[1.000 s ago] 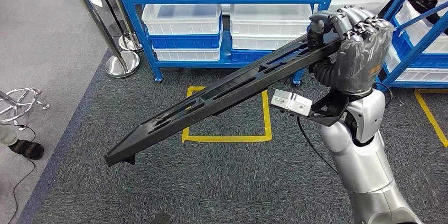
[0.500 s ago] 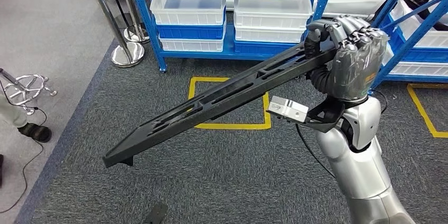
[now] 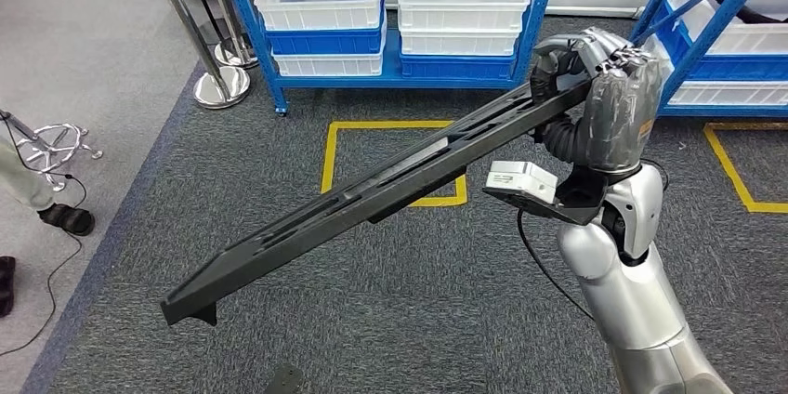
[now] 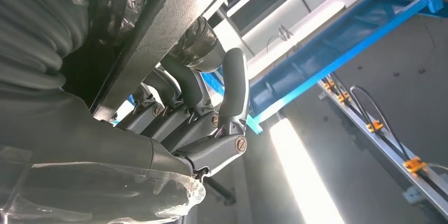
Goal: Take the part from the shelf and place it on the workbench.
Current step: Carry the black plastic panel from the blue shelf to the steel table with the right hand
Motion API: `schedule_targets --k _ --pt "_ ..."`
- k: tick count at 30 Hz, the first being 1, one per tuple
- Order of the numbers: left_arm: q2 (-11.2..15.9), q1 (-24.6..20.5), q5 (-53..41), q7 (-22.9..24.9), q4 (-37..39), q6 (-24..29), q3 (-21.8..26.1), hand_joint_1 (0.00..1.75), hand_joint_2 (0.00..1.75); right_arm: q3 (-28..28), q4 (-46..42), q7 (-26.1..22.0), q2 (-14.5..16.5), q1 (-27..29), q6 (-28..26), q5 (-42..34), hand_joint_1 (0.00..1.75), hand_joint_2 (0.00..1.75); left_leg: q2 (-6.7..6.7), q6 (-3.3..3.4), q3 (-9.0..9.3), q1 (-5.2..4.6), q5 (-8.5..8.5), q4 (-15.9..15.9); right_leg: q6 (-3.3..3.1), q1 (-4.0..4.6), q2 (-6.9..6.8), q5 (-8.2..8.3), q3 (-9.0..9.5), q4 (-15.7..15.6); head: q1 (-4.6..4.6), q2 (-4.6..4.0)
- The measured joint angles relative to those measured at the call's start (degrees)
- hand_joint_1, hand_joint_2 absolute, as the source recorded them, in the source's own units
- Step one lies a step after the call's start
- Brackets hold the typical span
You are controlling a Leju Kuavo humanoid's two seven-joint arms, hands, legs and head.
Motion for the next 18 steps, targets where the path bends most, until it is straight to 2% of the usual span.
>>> schedule_targets --k 1,2,3,4,6,7,8,10,11,12,13,15,16,17,18 --pt "-0.01 0.01 0.05 -0.05 0.00 0.08 0.00 0.00 1.75 0.02 0.07 -0.18 0.00 0.00 0.16 -0.71 1.75 1.75 -0.01 -0.01 -0.42 0.02 -0.92 2.86 -0.02 0.13 -0.01 0.51 -0.65 0.02 0.00 0.00" --pt "-0.01 0.04 0.11 -0.09 0.00 0.18 0.00 0.00 1.75 0.04 0.13 -0.45 0.00 0.01 0.32 -1.26 1.75 1.75 -0.03 0.10 -0.03 0.01 -0.63 4.06 0.00 0.23 0.00 0.97 -1.25 0.04 0.00 0.00" --pt "-0.01 0.07 0.18 -0.11 0.00 0.32 0.00 0.00 1.75 0.06 0.18 -0.83 0.00 0.01 0.53 -1.60 1.75 1.75 -0.06 0.31 1.40 -0.04 0.48 3.27 0.05 0.30 0.03 1.38 -1.75 0.06 0.00 0.00" --pt "-0.01 0.07 0.31 -0.13 0.00 0.49 0.00 0.00 1.75 0.09 0.20 -1.23 -0.01 0.02 0.75 -1.73 1.75 1.75 -0.10 0.64 3.96 -0.15 1.86 0.36 0.14 0.35 0.06 1.73 -2.10 0.07 0.00 0.00" --pt "0.04 -0.03 0.55 -0.16 0.00 0.78 0.00 0.00 1.75 0.14 0.20 -1.82 -0.01 -0.01 1.24 -1.76 1.75 1.75 -0.25 1.49 9.75 -0.56 2.78 -7.74 0.48 0.33 0.05 2.26 -2.43 0.06 0.01 0.00" --pt "0.07 -0.10 0.66 -0.18 0.00 0.87 0.00 0.00 1.75 0.18 0.19 -1.95 -0.02 -0.01 1.40 -1.76 1.75 1.75 -0.31 1.84 11.69 -0.80 2.62 -10.75 0.79 0.27 0.00 2.53 -2.51 0.01 0.01 0.00" --pt "0.09 -0.14 0.69 -0.20 0.00 0.90 0.00 0.00 1.75 0.22 0.19 -2.01 -0.02 -0.02 1.51 -1.76 1.75 1.75 -0.36 2.13 12.53 -1.01 2.24 -12.33 1.14 0.18 -0.05 2.81 -2.56 -0.10 0.01 0.00" --pt "0.07 -0.06 0.74 -0.21 0.00 0.92 0.01 0.00 1.75 0.31 0.19 -2.03 -0.04 -0.02 1.62 -1.76 1.75 1.75 -0.33 2.78 12.86 -0.98 2.79 -13.56 1.87 0.15 -0.09 3.35 -2.52 -0.51 0.01 0.00" --pt "0.05 -0.02 0.74 -0.22 0.00 0.93 0.01 0.00 1.75 0.35 0.19 -2.05 -0.08 -0.05 1.62 -1.76 1.75 1.75 -0.23 3.21 13.02 -0.84 3.37 -14.28 2.13 0.20 -0.05 3.10 -2.64 -0.33 0.02 0.00" --pt "0.04 -0.02 0.74 -0.22 0.00 0.94 0.02 0.00 1.75 0.39 0.19 -2.06 -0.14 -0.10 1.62 -1.76 1.75 1.75 -0.11 3.68 13.12 -0.68 4.00 -14.99 2.30 0.29 0.03 2.13 -3.15 0.76 0.04 0.00" --pt "0.02 -0.05 0.74 -0.23 0.00 0.95 0.02 0.00 1.75 0.42 0.19 -2.07 -0.19 -0.13 1.62 -1.76 1.75 1.75 0.02 4.03 13.10 -0.53 4.56 -15.51 2.41 0.34 0.12 0.50 -4.14 3.01 0.06 0.00" --pt "0.01 -0.04 0.74 -0.23 0.00 0.94 0.02 0.00 1.75 0.50 0.21 -2.08 -0.28 -0.04 1.71 -1.76 1.75 1.75 0.14 4.35 12.43 -0.65 5.01 -15.42 2.64 0.26 0.28 -3.33 -6.98 9.81 0.08 0.00" --pt "0.01 0.04 0.75 -0.23 0.00 0.95 0.02 0.00 1.75 0.53 0.24 -2.14 -0.35 0.07 1.88 -1.79 1.75 1.75 0.14 4.35 12.03 -0.67 5.10 -15.17 2.82 0.18 0.28 -4.32 -8.02 12.53 0.08 0.00" --pt "0.01 0.14 0.75 -0.22 0.00 0.98 0.02 0.00 1.75 0.56 0.27 -2.28 -0.43 0.15 2.14 -1.88 1.75 1.75 0.14 4.33 11.62 -0.66 5.14 -14.81 3.02 0.05 0.26 -4.33 -8.25 13.61 0.07 0.00" --pt "0.01 0.22 0.77 -0.22 0.00 1.03 0.02 0.00 1.75 0.61 0.30 -2.52 -0.56 0.19 2.48 -2.08 1.75 1.75 0.12 4.24 11.19 -0.62 5.11 -14.32 3.20 -0.10 0.23 -3.36 -7.45 12.60 0.07 0.00"
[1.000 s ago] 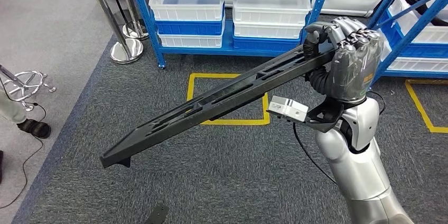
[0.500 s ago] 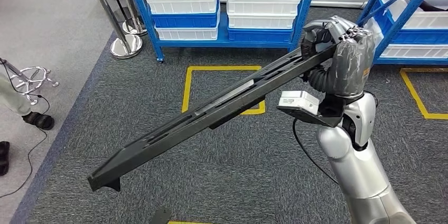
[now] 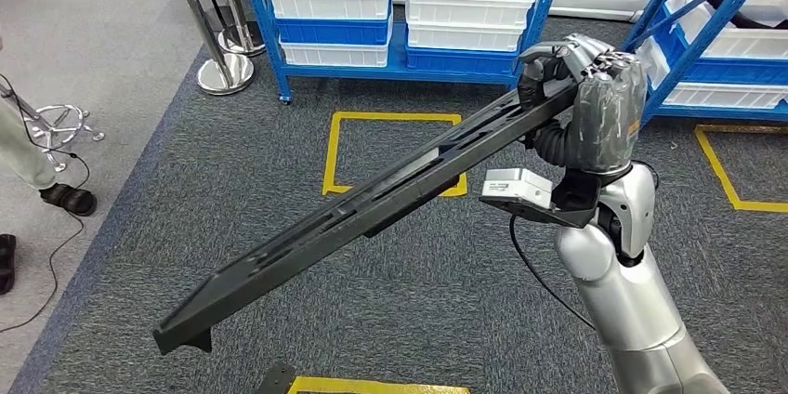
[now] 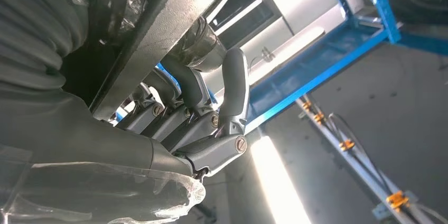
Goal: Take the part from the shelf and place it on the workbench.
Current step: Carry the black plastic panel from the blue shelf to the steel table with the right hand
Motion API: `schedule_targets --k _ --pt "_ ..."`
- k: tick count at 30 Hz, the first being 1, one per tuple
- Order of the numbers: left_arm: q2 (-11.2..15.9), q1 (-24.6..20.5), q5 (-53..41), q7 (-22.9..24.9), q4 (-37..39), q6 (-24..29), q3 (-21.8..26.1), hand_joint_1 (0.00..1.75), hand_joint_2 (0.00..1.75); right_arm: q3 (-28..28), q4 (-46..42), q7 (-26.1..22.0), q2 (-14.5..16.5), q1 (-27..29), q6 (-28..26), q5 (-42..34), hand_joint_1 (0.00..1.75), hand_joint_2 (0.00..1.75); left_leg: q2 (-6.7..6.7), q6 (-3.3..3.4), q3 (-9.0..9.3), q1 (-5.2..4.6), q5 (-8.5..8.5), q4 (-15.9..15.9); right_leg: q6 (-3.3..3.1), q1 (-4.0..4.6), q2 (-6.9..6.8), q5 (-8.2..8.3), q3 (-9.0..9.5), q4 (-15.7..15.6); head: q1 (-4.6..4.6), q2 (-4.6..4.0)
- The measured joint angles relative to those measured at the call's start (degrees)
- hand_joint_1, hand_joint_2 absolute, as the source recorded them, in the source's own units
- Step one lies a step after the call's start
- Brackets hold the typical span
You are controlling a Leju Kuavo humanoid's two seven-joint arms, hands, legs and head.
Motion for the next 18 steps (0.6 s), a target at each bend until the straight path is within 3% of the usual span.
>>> schedule_targets --k 2,4,7,9,12,14,15,16,18 --pt "0.01 0.06 0.03 0.01 0.00 0.13 0.00 0.00 1.75 0.15 0.01 -0.62 -0.21 0.00 0.62 -0.58 1.75 1.75 -0.05 -0.41 -0.91 0.08 -0.33 1.35 0.22 -0.29 -0.10 2.86 3.75 -6.41 0.01 0.00" --pt "0.03 0.06 0.07 0.03 0.00 0.30 0.00 0.00 1.75 0.27 -0.12 -1.18 -0.33 0.01 1.07 -0.99 1.75 1.75 -0.10 -1.06 -1.93 -0.06 -0.75 2.83 -0.19 -0.20 -0.07 4.12 5.99 -11.07 -0.02 0.00" --pt "0.10 0.24 0.13 0.13 0.00 0.65 0.01 0.00 1.75 0.31 -0.40 -1.93 -0.53 0.04 1.34 -1.24 1.75 1.75 -0.12 -1.91 -2.59 -0.13 -0.69 3.32 -1.30 0.07 0.09 4.39 5.75 -11.69 -0.03 0.00" --pt "0.17 0.31 0.15 0.21 0.00 0.79 0.02 0.00 1.75 0.37 -0.55 -2.40 -0.62 0.01 1.45 -1.67 1.75 1.75 -0.20 -2.60 -3.11 0.03 -1.79 4.48 -2.05 -0.08 0.04 4.87 5.74 -12.12 -0.03 0.00" --pt "0.21 0.31 0.21 0.30 0.00 0.85 0.02 0.00 1.75 0.44 -0.78 -2.76 -0.63 -0.01 1.72 -2.67 1.75 1.75 -0.27 -3.61 -6.56 0.51 -6.90 13.08 -2.60 -0.26 -0.15 5.30 5.51 -12.40 -0.04 0.00" --pt "0.26 0.38 0.23 0.37 0.00 0.85 0.02 0.00 1.75 0.49 -0.81 -2.98 -0.63 0.02 1.85 -2.93 1.75 1.75 -0.26 -4.01 -8.34 0.86 -8.44 17.91 -2.54 -0.27 -0.12 5.45 5.32 -12.40 -0.04 0.00" --pt "0.29 0.41 0.26 0.38 0.00 0.85 0.02 0.00 1.75 0.52 -0.82 -3.06 -0.64 0.04 1.91 -2.98 1.75 1.75 -0.28 -4.09 -7.85 0.99 -7.64 17.37 -2.43 -0.32 0.05 5.54 5.28 -12.39 -0.04 0.00" --pt "0.33 0.42 0.28 0.39 0.00 0.86 0.02 0.00 1.75 0.54 -0.86 -3.14 -0.64 0.04 1.99 -3.10 1.75 1.75 -0.49 -4.11 -6.32 1.14 -5.99 14.67 -2.30 -0.38 0.31 5.63 5.26 -12.39 -0.03 0.00" --pt "0.38 0.42 0.31 0.36 0.00 0.87 0.02 0.00 1.75 0.56 -1.04 -3.37 -0.65 0.00 2.11 -3.63 1.75 1.75 -2.50 -3.98 -2.24 1.41 -2.93 6.94 -1.86 -0.49 0.94 5.88 5.11 -12.39 -0.03 0.00"
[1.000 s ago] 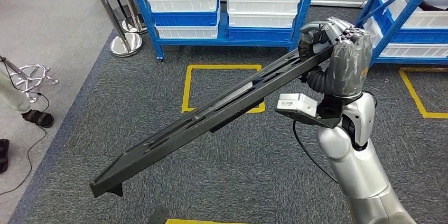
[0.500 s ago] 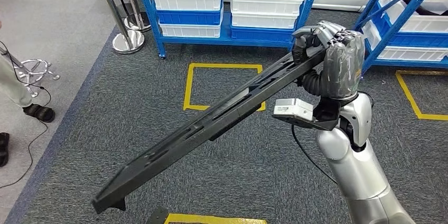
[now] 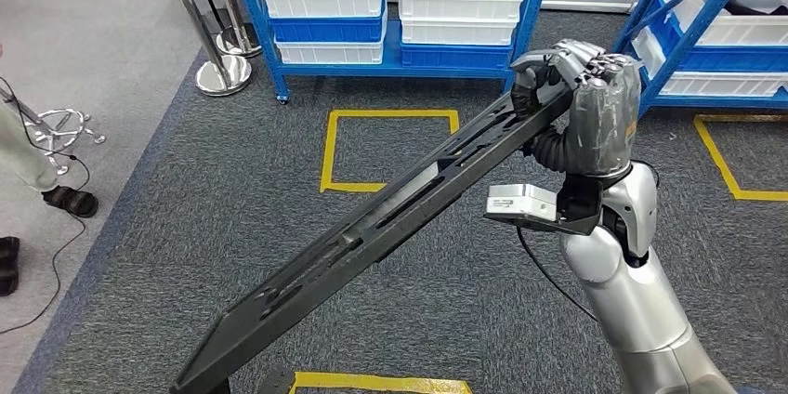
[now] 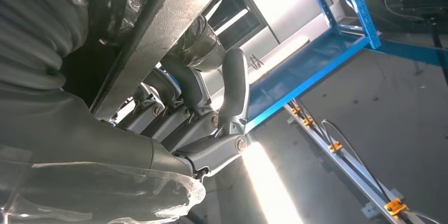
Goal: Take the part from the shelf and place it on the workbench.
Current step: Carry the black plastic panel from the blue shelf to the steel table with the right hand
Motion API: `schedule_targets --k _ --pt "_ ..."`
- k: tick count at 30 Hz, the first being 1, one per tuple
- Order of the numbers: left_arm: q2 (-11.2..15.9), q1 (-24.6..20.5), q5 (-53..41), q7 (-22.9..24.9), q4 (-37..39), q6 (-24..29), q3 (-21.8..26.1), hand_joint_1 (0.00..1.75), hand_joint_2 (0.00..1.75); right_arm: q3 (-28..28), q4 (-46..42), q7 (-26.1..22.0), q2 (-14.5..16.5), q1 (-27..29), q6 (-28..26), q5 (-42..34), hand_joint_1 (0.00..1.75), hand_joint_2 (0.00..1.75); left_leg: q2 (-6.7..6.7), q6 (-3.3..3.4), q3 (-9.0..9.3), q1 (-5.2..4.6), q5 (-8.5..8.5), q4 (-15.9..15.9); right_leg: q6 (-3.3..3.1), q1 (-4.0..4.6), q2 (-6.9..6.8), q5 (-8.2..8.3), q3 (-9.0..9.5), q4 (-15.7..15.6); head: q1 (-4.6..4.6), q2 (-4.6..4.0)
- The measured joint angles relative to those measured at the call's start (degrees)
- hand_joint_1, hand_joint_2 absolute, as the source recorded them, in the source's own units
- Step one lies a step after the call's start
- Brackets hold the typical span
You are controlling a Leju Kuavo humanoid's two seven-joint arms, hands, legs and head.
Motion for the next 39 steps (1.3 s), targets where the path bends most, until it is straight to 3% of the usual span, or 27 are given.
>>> schedule_targets --k 2,3,5,7,10,11,12,13,14,16,18,20,22,24,25,26,27,29,31,33,35,37,39 --pt "0.02 0.08 0.03 -0.07 0.00 0.04 0.00 0.00 1.75 0.03 -0.19 -0.27 0.00 0.03 0.03 -0.60 1.75 1.75 -1.86 0.24 1.98 0.02 0.83 -4.12 0.76 -0.11 0.72 0.46 -0.40 -0.09 0.01 0.00" --pt "0.03 0.14 0.08 -0.09 0.00 0.06 0.00 0.00 1.75 0.05 -0.28 -0.40 0.00 0.09 0.03 -0.82 1.75 1.75 -1.98 0.43 2.09 -0.12 0.74 -4.41 1.26 -0.18 1.20 0.78 -0.60 -0.28 -0.01 0.00" --pt "0.05 0.18 0.27 -0.14 0.00 0.13 0.01 0.00 1.75 0.04 -0.44 -0.67 -0.07 0.30 -0.01 -1.07 1.75 1.75 -0.80 1.31 2.19 -0.23 1.30 -5.01 2.10 -0.38 1.68 1.18 -0.77 -0.64 0.01 0.00" --pt "0.07 0.10 0.51 -0.18 0.00 0.19 0.02 0.00 1.75 -0.08 -0.59 -0.92 -0.18 0.43 -0.07 -1.20 1.75 1.75 0.53 2.42 2.42 -0.23 2.01 -5.95 2.31 -0.25 0.68 -0.43 -1.88 1.42 0.03 0.00" --pt "0.11 0.16 0.78 -0.26 0.00 0.21 0.04 0.00 1.75 -0.23 -0.82 -1.12 -0.26 0.95 -0.15 -1.30 1.75 1.75 2.45 3.22 2.07 -0.66 2.31 -6.16 2.21 0.09 -0.47 -5.59 -6.40 11.30 0.03 0.00" --pt "0.12 0.23 0.81 -0.30 0.00 0.20 0.04 0.00 1.75 -0.26 -0.86 -1.15 -0.30 1.31 -0.18 -1.30 1.75 1.75 3.08 3.30 1.90 -0.86 2.32 -6.05 2.21 0.18 -0.51 -6.18 -7.29 13.57 0.03 0.00" --pt "0.12 0.31 0.85 -0.34 0.00 0.20 0.04 0.00 1.75 -0.30 -0.89 -1.16 -0.35 1.67 -0.19 -1.30 1.75 1.75 3.70 3.37 1.76 -1.03 2.29 -5.91 2.14 0.26 -0.61 -5.72 -7.11 13.77 0.03 0.00" --pt "0.11 0.37 0.86 -0.37 0.00 0.20 0.04 0.00 1.75 -0.32 -0.95 -1.18 -0.39 1.95 -0.20 -1.30 1.75 1.75 4.29 3.39 1.66 -1.16 2.22 -5.71 1.99 0.34 -0.89 -4.41 -5.81 11.83 0.03 0.00" --pt "0.11 0.39 0.86 -0.38 0.00 0.20 0.04 0.00 1.75 -0.32 -1.06 -1.21 -0.45 2.13 -0.21 -1.30 1.75 1.75 4.85 3.37 1.59 -1.26 2.11 -5.49 1.75 0.47 -1.58 -2.74 -3.62 8.24 0.03 0.00" --pt "0.12 0.41 0.87 -0.40 0.00 0.21 0.04 0.00 1.75 -0.33 -1.38 -1.32 -0.51 2.26 -0.36 -1.33 1.75 1.75 5.75 3.09 1.45 -1.58 1.76 -4.99 1.02 1.02 -3.61 -0.91 0.03 1.80 0.02 0.00" --pt "0.13 0.41 0.89 -0.42 0.00 0.26 0.05 0.00 1.75 -0.38 -1.66 -1.55 -0.54 2.49 -0.68 -1.41 1.75 1.75 6.60 2.62 1.47 -1.82 1.59 -4.75 0.38 1.55 -4.15 -0.77 0.86 -0.23 0.01 0.00" --pt "0.14 0.40 0.90 -0.43 0.00 0.33 0.07 0.00 1.75 -0.57 -1.88 -1.95 -0.58 2.93 -0.95 -1.45 1.75 1.75 7.17 2.08 1.59 -1.80 1.42 -4.75 -0.17 1.39 -3.00 -0.32 0.75 -0.65 0.02 0.00" --pt "0.16 0.46 0.92 -0.42 0.00 0.43 0.07 0.00 1.75 -0.77 -2.14 -2.35 -0.61 3.30 -1.12 -1.45 1.75 1.75 5.57 1.37 0.94 -1.57 -0.28 -2.94 -0.78 0.98 -1.98 0.19 0.72 -1.14 0.01 0.00" --pt "0.21 0.64 0.94 -0.40 0.00 0.48 0.09 0.00 1.75 -0.81 -2.30 -2.63 -0.60 3.59 -1.29 -1.45 1.75 1.75 3.21 0.75 -1.50 -1.16 -3.98 3.07 -1.15 0.87 -0.87 0.51 0.56 -1.28 0.01 0.00" --pt "0.24 0.75 0.95 -0.39 0.00 0.49 0.10 0.00 1.75 -0.83 -2.30 -2.74 -0.59 3.77 -1.36 -1.45 1.75 1.75 2.68 0.57 -3.05 -1.01 -5.67 6.75 -1.23 0.88 -0.25 0.59 0.43 -1.26 0.01 0.00" --pt "0.28 0.85 0.95 -0.37 0.00 0.50 0.11 0.00 1.75 -0.84 -2.31 -2.84 -0.59 4.00 -1.43 -1.46 1.75 1.75 2.49 0.46 -4.17 -0.90 -6.50 9.40 -1.22 0.89 0.43 0.64 0.32 -1.20 0.01 0.00" --pt "0.32 0.92 0.92 -0.34 0.00 0.50 0.12 0.00 1.75 -0.85 -2.35 -2.92 -0.59 4.20 -1.47 -1.45 1.75 1.75 2.41 0.41 -4.46 -0.81 -6.20 10.19 -1.19 0.87 1.12 0.68 0.23 -1.12 0.01 0.00" --pt "0.38 0.92 0.86 -0.25 0.00 0.48 0.13 0.00 1.75 -0.87 -2.54 -3.14 -0.59 4.36 -1.49 -1.45 1.75 1.75 1.72 0.55 -1.99 -0.64 -2.66 5.31 -1.10 0.79 2.57 0.73 0.14 -0.88 0.00 0.00" --pt "0.45 0.83 0.80 -0.13 0.00 0.45 0.13 0.00 1.75 -0.89 -2.80 -3.25 -0.59 4.24 -1.49 -1.45 1.75 1.75 -1.03 0.90 1.48 -0.40 0.24 -1.90 -0.75 0.69 3.93 0.90 -0.06 -0.73 0.01 0.00" --pt "0.50 0.77 0.72 -0.02 0.00 0.39 0.11 0.00 1.75 -0.90 -2.99 -3.26 -0.59 4.08 -1.51 -1.45 1.75 1.75 -2.73 1.21 2.76 -0.42 0.56 -4.79 0.07 0.42 5.18 1.35 -0.57 -0.85 0.01 0.00" --pt "0.52 0.64 0.60 0.08 0.00 0.35 0.11 0.00 1.75 -0.99 -3.09 -3.26 -0.60 3.99 -1.45 -1.45 1.75 1.75 -1.64 1.77 2.99 -0.46 0.96 -5.56 0.98 0.18 6.14 1.86 -0.95 -1.18 0.01 0.00" --pt "0.51 0.38 0.49 0.11 0.00 0.33 0.11 0.00 1.75 -1.21 -3.18 -3.26 -0.60 3.71 -1.31 -1.45 1.75 1.75 -0.09 2.68 3.33 -0.34 1.71 -6.66 1.32 0.45 4.12 0.89 -1.74 0.11 0.03 0.00" --pt "0.51 0.21 0.40 0.14 0.00 0.31 0.11 0.00 1.75 -1.34 -3.22 -3.25 -0.56 3.23 -1.10 -1.45 1.75 1.75 1.52 3.25 3.41 -0.50 2.11 -7.24 1.29 0.74 0.89 -2.38 -4.27 5.49 0.07 0.00"
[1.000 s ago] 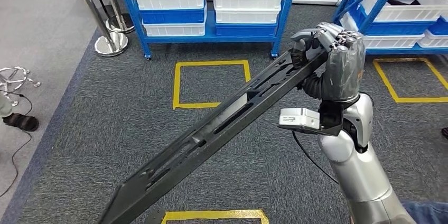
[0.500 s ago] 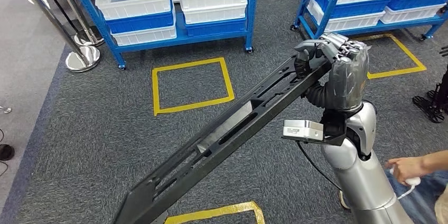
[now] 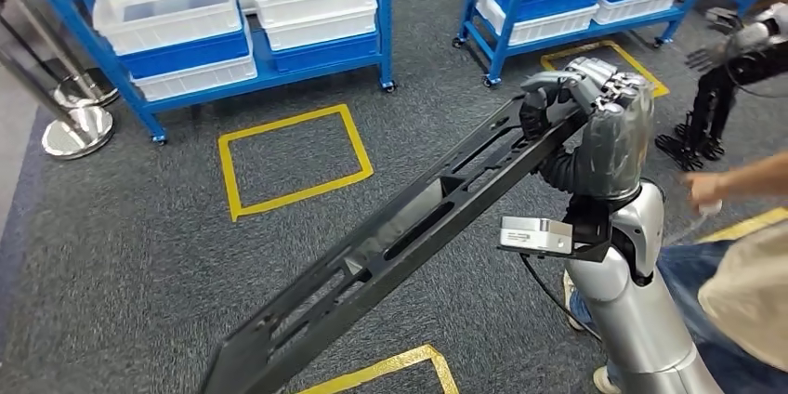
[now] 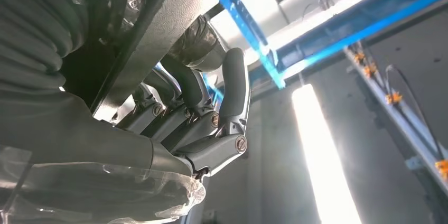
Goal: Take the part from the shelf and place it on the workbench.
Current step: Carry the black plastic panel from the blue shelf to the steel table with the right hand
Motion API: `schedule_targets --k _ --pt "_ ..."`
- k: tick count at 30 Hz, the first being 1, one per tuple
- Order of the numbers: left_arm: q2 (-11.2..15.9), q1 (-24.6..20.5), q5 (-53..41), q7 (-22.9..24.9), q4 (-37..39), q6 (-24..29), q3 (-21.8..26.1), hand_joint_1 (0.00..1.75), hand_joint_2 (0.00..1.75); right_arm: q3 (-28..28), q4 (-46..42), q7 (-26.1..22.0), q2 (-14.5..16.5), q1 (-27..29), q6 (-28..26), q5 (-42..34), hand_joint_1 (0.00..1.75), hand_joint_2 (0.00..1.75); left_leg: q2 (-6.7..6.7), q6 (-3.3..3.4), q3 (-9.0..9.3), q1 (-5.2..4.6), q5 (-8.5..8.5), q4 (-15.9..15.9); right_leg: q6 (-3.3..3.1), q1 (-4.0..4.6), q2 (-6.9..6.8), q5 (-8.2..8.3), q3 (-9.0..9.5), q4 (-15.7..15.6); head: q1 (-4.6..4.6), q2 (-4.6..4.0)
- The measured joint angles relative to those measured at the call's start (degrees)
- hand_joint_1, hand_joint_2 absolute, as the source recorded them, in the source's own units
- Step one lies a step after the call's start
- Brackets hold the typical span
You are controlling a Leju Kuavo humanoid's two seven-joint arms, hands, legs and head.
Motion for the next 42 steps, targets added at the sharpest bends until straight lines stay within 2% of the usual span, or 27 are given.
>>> schedule_targets --k 2,3,4,5,6,8,9,11,12,14,16,17,18,19,20,22,24,25,27,29,31,33,34,36,38,40,42 --pt "0.04 -0.01 -0.04 0.07 0.00 -0.02 0.00 0.00 1.75 -0.01 0.02 0.04 0.03 -0.21 0.23 0.02 1.75 1.75 1.61 0.14 -0.19 -0.23 0.00 0.06 0.14 -0.05 -1.11 -2.85 -2.98 6.65 0.03 0.00" --pt "0.06 -0.01 -0.04 0.10 0.00 -0.03 0.00 0.00 1.75 -0.02 0.02 0.06 0.03 -0.21 0.33 0.05 1.75 1.75 2.42 0.13 -0.27 -0.29 -0.05 0.15 0.23 -0.09 -1.36 -2.99 -3.47 8.04 0.02 0.00" --pt "0.07 -0.03 -0.05 0.13 0.00 -0.04 0.00 0.00 1.75 -0.02 0.03 0.08 0.03 -0.23 0.40 0.11 1.75 1.75 3.19 0.08 -0.34 -0.31 -0.14 0.28 0.30 -0.12 -1.64 -2.14 -2.88 7.35 0.03 0.00" --pt "0.07 -0.08 -0.07 0.15 0.00 -0.07 -0.01 0.00 1.75 -0.02 0.03 0.09 0.03 -0.32 0.47 0.17 1.75 1.75 3.89 -0.04 -0.37 -0.31 -0.29 0.50 0.34 -0.14 -2.19 -0.53 -1.15 4.53 0.03 0.00" --pt "0.07 -0.14 -0.09 0.14 0.00 -0.10 -0.01 0.00 1.75 -0.02 0.02 0.12 0.03 -0.47 0.55 0.23 1.75 1.75 4.53 -0.26 -0.40 -0.35 -0.54 0.83 0.34 -0.09 -3.46 0.90 1.05 0.66 0.03 0.00" --pt "0.10 -0.31 -0.15 0.09 0.00 -0.17 -0.03 0.00 1.75 -0.01 0.00 0.25 0.06 -0.89 0.76 0.33 1.75 1.75 5.62 -0.88 -0.57 -0.69 -1.17 1.68 -0.15 0.23 -5.31 2.46 4.10 -5.01 0.00 0.00" --pt "0.11 -0.38 -0.21 0.06 0.00 -0.21 -0.04 0.00 1.75 -0.01 -0.02 0.33 0.07 -1.06 0.87 0.36 1.75 1.75 6.09 -1.18 -0.61 -0.87 -1.40 1.94 -0.46 0.43 -5.64 2.43 4.47 -5.97 -0.01 0.00" --pt "0.11 -0.52 -0.37 -0.01 0.00 -0.30 -0.07 0.00 1.75 -0.02 -0.04 0.43 0.04 -1.22 1.03 0.43 1.75 1.75 7.12 -1.66 -0.54 -0.92 -1.60 2.01 -1.15 0.61 -4.38 2.56 4.25 -6.00 0.00 0.00" --pt "0.10 -0.59 -0.44 -0.02 0.00 -0.32 -0.08 0.00 1.75 -0.03 -0.08 0.43 0.03 -1.26 1.07 0.45 1.75 1.75 6.89 -1.98 -0.55 -0.78 -1.97 2.27 -1.48 0.59 -3.73 2.69 4.20 -6.12 -0.01 0.00" --pt "0.06 -0.63 -0.51 -0.05 0.00 -0.36 -0.09 0.00 1.75 -0.03 -0.15 0.44 0.02 -1.45 1.13 0.48 1.75 1.75 4.49 -2.54 -1.77 -0.45 -4.39 5.41 -2.09 0.39 -2.50 3.03 4.16 -6.40 -0.02 0.00" --pt "0.04 -0.50 -0.51 -0.07 0.01 -0.39 -0.09 0.00 1.75 -0.02 -0.17 0.51 0.08 -1.58 1.21 0.52 1.75 1.75 1.74 -2.79 -4.95 -0.29 -8.19 12.54 -2.40 0.41 -1.24 3.22 4.03 -6.44 -0.03 0.00" --pt "0.04 -0.41 -0.50 -0.07 0.01 -0.41 -0.09 0.00 1.75 -0.02 -0.17 0.55 0.10 -1.58 1.25 0.56 1.75 1.75 1.22 -2.78 -6.62 -0.29 -9.44 16.03 -2.48 0.51 -0.50 3.27 3.97 -6.43 -0.02 0.00" --pt "0.04 -0.34 -0.46 -0.07 0.01 -0.42 -0.09 0.00 1.75 -0.02 -0.17 0.58 0.12 -1.57 1.29 0.60 1.75 1.75 0.98 -2.67 -7.65 -0.31 -9.66 18.01 -2.52 0.62 0.28 3.30 3.93 -6.40 -0.02 0.00" --pt "0.04 -0.30 -0.42 -0.07 0.01 -0.41 -0.09 0.00 1.75 -0.02 -0.17 0.60 0.12 -1.55 1.32 0.68 1.75 1.75 0.77 -2.43 -7.72 -0.34 -8.72 17.88 -2.55 0.72 1.10 3.32 3.94 -6.36 -0.02 0.00" --pt "0.04 -0.31 -0.35 -0.07 0.01 -0.40 -0.09 0.00 1.75 -0.02 -0.17 0.61 0.12 -1.55 1.33 0.78 1.75 1.75 0.40 -2.08 -6.74 -0.39 -6.78 15.50 -2.55 0.78 1.95 3.33 3.99 -6.31 -0.02 0.00" --pt "0.07 -0.38 -0.27 -0.05 0.00 -0.38 -0.09 0.00 1.75 -0.02 -0.17 0.63 0.14 -1.59 1.32 0.99 1.75 1.75 -2.06 -1.24 -3.41 -0.46 -2.60 7.82 -2.46 0.78 3.44 3.38 4.05 -6.23 -0.01 0.00" --pt "0.10 -0.47 -0.25 -0.04 0.00 -0.36 -0.09 0.00 1.75 -0.01 -0.15 0.68 0.24 -1.64 1.31 1.10 1.75 1.75 -4.28 -0.67 -1.38 -0.56 -1.11 3.05 -1.98 0.49 4.77 3.67 3.72 -6.26 -0.01 0.00" --pt "0.10 -0.50 -0.22 -0.04 0.00 -0.36 -0.09 0.00 1.75 0.00 -0.15 0.72 0.29 -1.64 1.31 1.13 1.75 1.75 -4.47 -0.52 -1.13 -0.62 -1.24 2.46 -1.57 0.31 5.47 3.93 3.48 -6.39 -0.02 0.00" --pt "0.03 -0.58 -0.10 -0.05 0.00 -0.33 -0.09 0.00 1.75 -0.02 -0.15 0.81 0.34 -1.57 1.31 1.19 1.75 1.75 -3.05 -0.21 -0.62 -0.63 -0.74 1.34 -0.77 0.07 6.32 4.37 3.16 -6.76 -0.01 0.00" --pt "-0.06 -0.65 0.04 -0.10 0.00 -0.30 -0.09 0.00 1.75 -0.06 -0.15 0.89 0.33 -1.67 1.30 1.22 1.75 1.75 -1.42 0.29 -0.02 -0.48 0.11 -0.24 -0.34 0.43 3.66 2.95 2.18 -4.97 0.03 0.00" --pt "-0.09 -0.59 0.13 -0.12 0.00 -0.30 -0.08 0.00 1.75 -0.09 -0.14 0.95 0.39 -1.76 1.30 1.22 1.75 1.75 0.24 0.65 0.15 -0.60 0.41 -0.90 -0.04 0.60 -0.05 -0.62 -0.67 1.13 0.08 0.00" --pt "-0.09 -0.42 0.25 -0.11 0.00 -0.30 -0.07 0.00 1.75 -0.08 -0.09 1.01 0.45 -1.62 1.31 1.22 1.75 1.75 1.99 0.70 0.00 -0.70 0.26 -0.73 0.46 0.25 -1.23 -2.81 -3.22 6.84 0.10 0.00" --pt "-0.09 -0.36 0.30 -0.12 0.00 -0.30 -0.07 0.00 1.75 -0.08 -0.06 1.03 0.45 -1.55 1.31 1.22 1.75 1.75 2.82 0.63 -0.06 -0.68 0.13 -0.57 0.72 0.03 -1.50 -2.51 -3.25 7.29 0.09 0.00" --pt "-0.09 -0.37 0.33 -0.14 0.00 -0.29 -0.07 0.00 1.75 -0.08 -0.02 1.04 0.45 -1.54 1.31 1.22 1.75 1.75 4.29 0.25 -0.13 -0.53 -0.37 0.05 1.15 -0.32 -2.74 0.51 0.09 1.86 0.10 0.00" --pt "-0.06 -0.41 0.36 -0.15 0.00 -0.28 -0.06 0.00 1.75 -0.08 -0.03 1.04 0.46 -1.58 1.31 1.23 1.75 1.75 5.46 -0.43 -0.26 -0.61 -1.12 1.01 0.87 -0.09 -4.93 2.50 3.81 -4.55 0.08 0.00" --pt "-0.04 -0.49 0.38 -0.18 0.00 -0.26 -0.05 0.00 1.75 -0.08 -0.05 1.04 0.47 -1.59 1.32 1.25 1.75 1.75 6.39 -1.10 -0.31 -0.85 -1.65 1.66 -0.08 0.38 -5.40 2.43 4.55 -6.24 0.07 0.00" --pt "-0.05 -0.57 0.39 -0.25 0.00 -0.25 -0.05 0.00 1.75 -0.09 -0.10 1.04 0.46 -1.59 1.33 1.28 1.75 1.75 6.85 -1.69 -0.23 -0.76 -2.08 1.93 -0.93 0.32 -4.01 2.61 4.30 -6.26 0.06 0.00"
